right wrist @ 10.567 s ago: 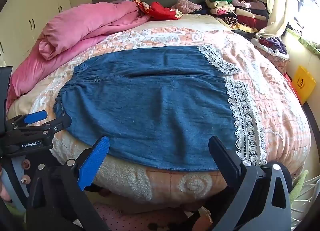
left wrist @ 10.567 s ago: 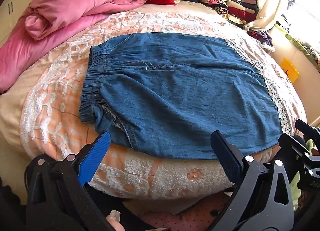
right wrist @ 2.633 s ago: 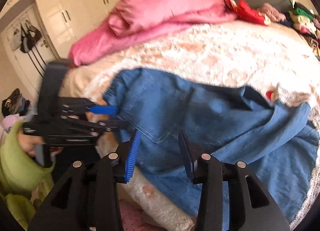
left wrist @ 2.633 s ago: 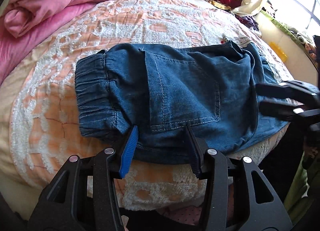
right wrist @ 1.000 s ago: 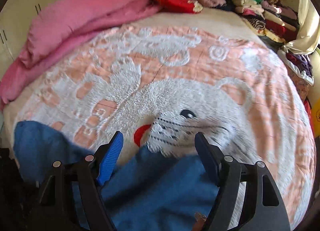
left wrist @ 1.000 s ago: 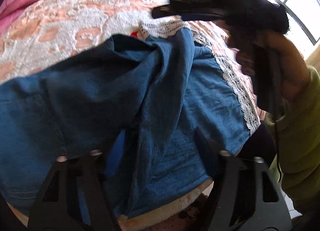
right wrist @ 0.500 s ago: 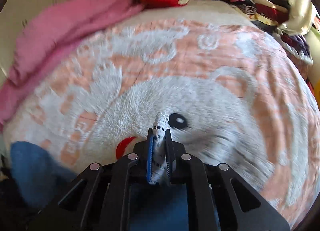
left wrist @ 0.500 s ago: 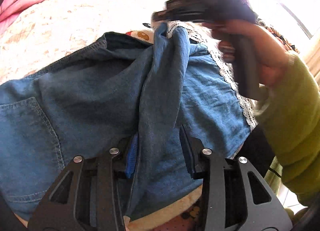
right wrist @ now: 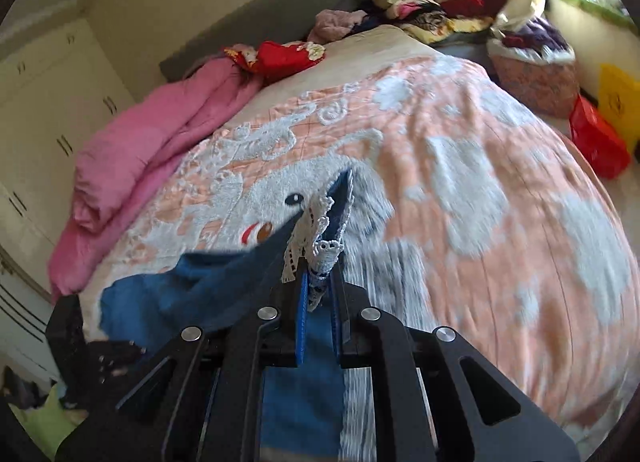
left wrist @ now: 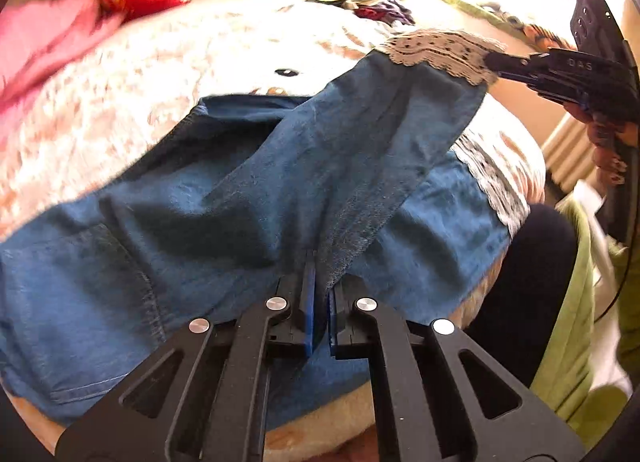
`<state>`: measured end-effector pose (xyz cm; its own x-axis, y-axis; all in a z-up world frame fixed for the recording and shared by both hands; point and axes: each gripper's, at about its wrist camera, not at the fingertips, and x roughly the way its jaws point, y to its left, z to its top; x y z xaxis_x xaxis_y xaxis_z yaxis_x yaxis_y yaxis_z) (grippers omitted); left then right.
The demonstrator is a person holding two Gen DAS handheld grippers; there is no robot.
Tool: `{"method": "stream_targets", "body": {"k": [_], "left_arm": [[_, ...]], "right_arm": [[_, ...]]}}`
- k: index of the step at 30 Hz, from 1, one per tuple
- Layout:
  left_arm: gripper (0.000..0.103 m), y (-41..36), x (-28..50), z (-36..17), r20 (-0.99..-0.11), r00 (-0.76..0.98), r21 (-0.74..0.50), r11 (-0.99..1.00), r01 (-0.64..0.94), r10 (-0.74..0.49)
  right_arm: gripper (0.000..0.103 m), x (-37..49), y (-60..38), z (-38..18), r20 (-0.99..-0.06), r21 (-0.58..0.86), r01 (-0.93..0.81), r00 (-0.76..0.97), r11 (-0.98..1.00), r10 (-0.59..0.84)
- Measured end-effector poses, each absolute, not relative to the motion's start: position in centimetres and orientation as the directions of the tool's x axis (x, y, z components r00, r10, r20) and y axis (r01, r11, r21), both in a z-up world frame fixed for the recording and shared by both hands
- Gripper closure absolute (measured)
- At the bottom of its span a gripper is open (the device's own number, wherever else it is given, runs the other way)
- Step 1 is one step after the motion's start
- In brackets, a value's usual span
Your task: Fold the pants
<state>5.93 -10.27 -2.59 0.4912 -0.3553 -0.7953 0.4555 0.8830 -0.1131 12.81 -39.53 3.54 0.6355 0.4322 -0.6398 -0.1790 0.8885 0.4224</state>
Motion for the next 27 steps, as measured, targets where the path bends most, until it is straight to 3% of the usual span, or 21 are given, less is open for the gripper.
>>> {"method": "stream_targets", "body": {"k": [12, 16, 18, 19, 22, 23, 27], "left_arm": [[0.103, -11.3, 3.3, -4.0, -0.825, 0.436, -0.098, 0.851, 0.516, -0.359], [0.103, -11.5, 3.1, -4.2, -0.831, 0.435, -0.087, 0.854, 0.513, -0.346], [0.103, -11.6, 3.1, -4.3, -0.832, 0.436, -0.084, 0.855, 0.511, -0.343], [0.103, -11.6, 3.2, -4.3, -0.833, 0.436, -0.085, 0.857, 0.509, -0.341], [0.103, -11.8, 3.1, -4.3, -0.836, 0.437, -0.075, 0.859, 0.507, -0.331], [0.103, -11.8, 3.1, -4.3, -0.837, 0.439, -0.071, 0.859, 0.506, -0.327], [0.103, -11.8, 2.7, -3.9, -0.836, 0.446, -0.061, 0.862, 0.503, -0.319]], "right_arm": [[0.094, 5.8, -42.2, -3.4, -0.740, 0.475, -0.032, 0.526, 0.879, 0.419], [0.082, 5.0, -42.7, -3.7, -0.731, 0.500, -0.012, 0.531, 0.866, 0.430], [0.067, 4.7, -42.8, -3.7, -0.727, 0.497, -0.023, 0.535, 0.868, 0.430], [0.066, 4.7, -42.9, -3.7, -0.730, 0.492, -0.017, 0.536, 0.870, 0.424], [0.072, 5.2, -43.3, -4.0, -0.728, 0.501, -0.008, 0.537, 0.865, 0.427], [0.091, 5.1, -43.4, -4.0, -0.721, 0.505, -0.017, 0.541, 0.863, 0.433], [0.094, 4.5, -43.9, -3.5, -0.721, 0.486, -0.034, 0.550, 0.873, 0.422]]}}
